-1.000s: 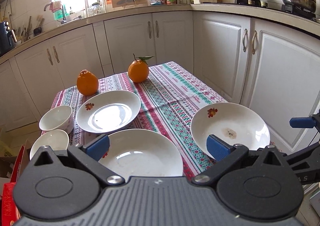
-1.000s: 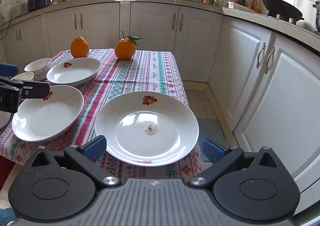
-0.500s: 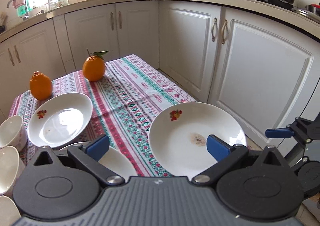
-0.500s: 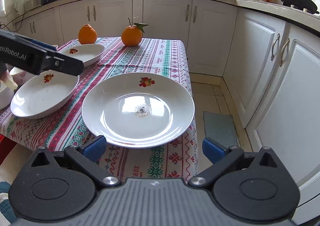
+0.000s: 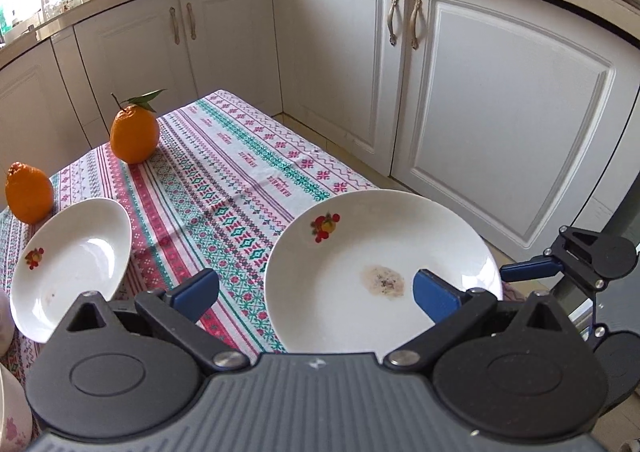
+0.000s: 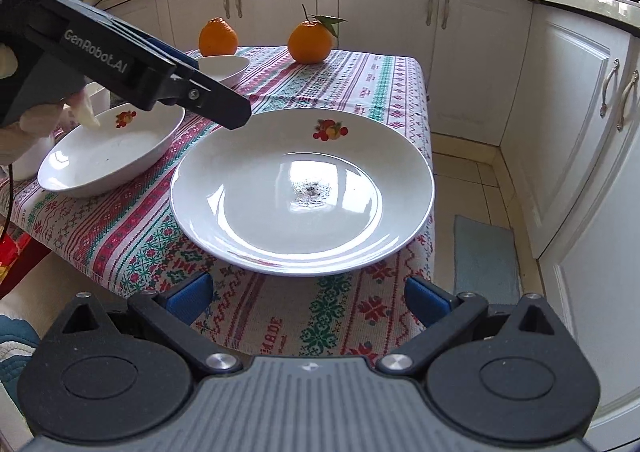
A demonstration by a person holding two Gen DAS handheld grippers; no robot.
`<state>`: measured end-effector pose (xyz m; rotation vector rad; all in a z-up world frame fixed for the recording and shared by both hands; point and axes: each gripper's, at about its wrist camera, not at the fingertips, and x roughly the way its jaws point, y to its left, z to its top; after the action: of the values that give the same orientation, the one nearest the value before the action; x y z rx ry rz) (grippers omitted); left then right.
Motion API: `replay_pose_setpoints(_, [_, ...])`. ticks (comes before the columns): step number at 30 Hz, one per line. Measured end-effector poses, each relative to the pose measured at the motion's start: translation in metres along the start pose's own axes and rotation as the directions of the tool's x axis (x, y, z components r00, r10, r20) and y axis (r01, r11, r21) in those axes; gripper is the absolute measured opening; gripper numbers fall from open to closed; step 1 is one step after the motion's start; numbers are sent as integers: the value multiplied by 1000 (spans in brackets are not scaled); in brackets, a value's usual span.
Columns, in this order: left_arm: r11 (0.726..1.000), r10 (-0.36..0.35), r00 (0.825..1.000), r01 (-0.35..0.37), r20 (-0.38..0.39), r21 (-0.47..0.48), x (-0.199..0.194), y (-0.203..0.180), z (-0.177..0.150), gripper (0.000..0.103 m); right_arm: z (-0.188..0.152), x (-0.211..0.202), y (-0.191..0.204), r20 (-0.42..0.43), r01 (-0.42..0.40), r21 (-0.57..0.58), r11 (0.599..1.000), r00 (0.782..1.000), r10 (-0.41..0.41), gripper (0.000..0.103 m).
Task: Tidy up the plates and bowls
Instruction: 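Close the left tool on the rim of the stained plate, then lift the stained plate with the left tool and carry it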
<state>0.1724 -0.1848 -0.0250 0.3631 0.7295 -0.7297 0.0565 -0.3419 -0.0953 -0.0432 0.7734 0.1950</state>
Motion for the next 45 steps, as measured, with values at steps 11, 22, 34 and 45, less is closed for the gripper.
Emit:
replay_pose_setpoints(11, [994, -110, 985, 111, -131, 1, 51, 11, 14, 102, 4, 16, -7, -10, -69, -88, 994, 998, 68, 103])
replay_pose_setpoints(22, [978, -206, 941, 203, -270, -37, 92, 25, 23, 89, 3, 19, -21, 28, -123, -142, 982, 991, 129, 103])
replay_pose_setpoints(34, [969, -241, 922, 244, -304, -27, 102, 28, 31, 67, 7, 24, -27, 46, -159, -205, 966, 984, 172, 103])
replay_pose_setpoints(45, [968, -240, 917, 251, -319, -8, 105, 28, 33, 63, 10, 26, -28, 25, -171, -193, 966, 983, 179, 100])
